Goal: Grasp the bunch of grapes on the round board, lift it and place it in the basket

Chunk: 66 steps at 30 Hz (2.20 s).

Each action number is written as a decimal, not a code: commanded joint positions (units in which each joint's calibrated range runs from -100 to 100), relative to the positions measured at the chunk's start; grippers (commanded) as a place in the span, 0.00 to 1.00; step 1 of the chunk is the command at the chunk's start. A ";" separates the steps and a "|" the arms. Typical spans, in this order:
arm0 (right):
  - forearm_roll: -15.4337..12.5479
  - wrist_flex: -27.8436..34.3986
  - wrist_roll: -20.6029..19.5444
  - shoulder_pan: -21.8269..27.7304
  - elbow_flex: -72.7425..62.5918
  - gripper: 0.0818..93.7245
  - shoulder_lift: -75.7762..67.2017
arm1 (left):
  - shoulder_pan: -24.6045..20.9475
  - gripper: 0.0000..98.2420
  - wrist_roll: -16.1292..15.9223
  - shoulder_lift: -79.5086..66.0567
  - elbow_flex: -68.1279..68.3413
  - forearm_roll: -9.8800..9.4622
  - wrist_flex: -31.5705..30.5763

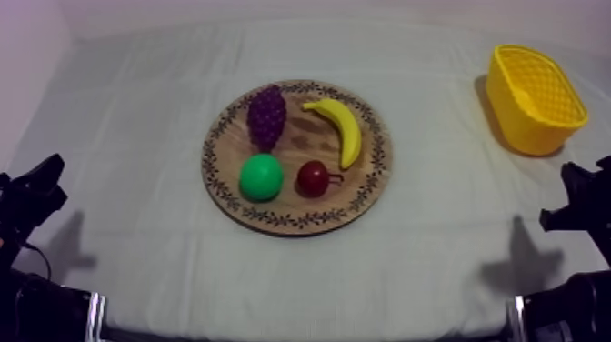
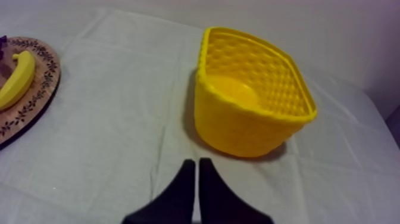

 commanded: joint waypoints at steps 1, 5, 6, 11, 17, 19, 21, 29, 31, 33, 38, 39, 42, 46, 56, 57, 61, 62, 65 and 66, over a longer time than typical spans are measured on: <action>0.01 0.01 0.00 -0.02 0.05 0.00 -0.02 | -0.01 0.00 0.00 0.00 -0.04 0.01 -0.03; 0.01 0.01 0.00 0.00 0.05 0.00 -0.02 | -0.01 0.00 0.00 0.00 -0.04 0.01 -0.03; 0.01 0.01 0.00 0.02 0.05 0.00 -0.02 | -0.01 0.00 0.00 0.00 -0.04 0.01 -0.03; 0.01 0.01 0.00 0.05 0.05 0.00 -0.02 | -0.01 0.00 0.00 0.00 -0.04 0.01 -0.03; 0.01 0.01 -0.07 -0.01 0.05 0.00 -0.02 | -0.01 0.00 0.00 0.00 -0.04 0.01 -0.03; 0.01 0.01 -0.05 -0.02 0.05 0.00 -0.02 | -0.01 0.00 0.00 0.00 -0.04 0.01 -0.03; 0.01 0.01 0.05 -0.02 0.05 0.00 -0.02 | -0.01 0.00 0.00 0.00 -0.04 0.01 -0.03; 0.01 0.01 -0.61 -0.04 0.05 0.01 -0.02 | -0.01 0.00 0.00 0.00 -0.04 0.01 -0.03; 0.04 -0.09 -1.28 -0.18 0.05 0.01 -0.02 | -0.01 0.00 0.00 0.00 -0.04 0.01 -0.03; 0.27 -0.29 -1.44 -0.65 0.02 0.01 -0.02 | -0.01 0.00 0.00 0.00 -0.04 0.01 -0.03; 2.29 -1.31 -2.40 -2.89 -0.90 0.01 1.69 | -0.01 0.00 0.00 0.00 -0.04 0.01 -0.03; 2.80 -1.71 -2.62 -3.50 -1.32 0.01 2.43 | -0.01 0.00 0.00 0.00 -0.04 0.01 -0.03; 4.17 -2.95 -3.08 -5.43 -3.27 0.01 5.44 | -0.01 0.00 0.00 0.00 -0.04 0.01 -0.03; 5.43 -3.95 -3.45 -8.35 -7.93 0.01 11.01 | -0.01 0.00 0.00 0.00 -0.04 0.01 -0.03; 6.81 -5.55 -4.50 -15.49 -24.69 0.01 28.46 | -0.01 0.00 0.00 0.00 -0.04 0.01 -0.03; 7.34 -5.81 -5.07 -16.20 -26.37 0.01 30.21 | -0.01 0.00 0.00 0.00 -0.04 0.01 -0.03; 10.35 -6.11 -7.90 -19.63 -32.81 0.01 37.20 | -0.01 0.00 0.00 0.00 -0.04 0.01 -0.03; 10.84 -6.09 -8.40 -20.34 -34.43 0.01 38.97 | -0.01 0.00 0.00 0.00 -0.04 0.01 -0.03; 11.87 -5.86 -9.77 -22.28 -39.41 0.01 44.33 | -0.01 0.00 -0.01 0.00 -0.04 0.01 -0.03; 12.19 -5.70 -10.24 -23.00 -41.11 0.01 46.12 | -0.01 0.00 -0.02 0.00 -0.04 0.01 -0.03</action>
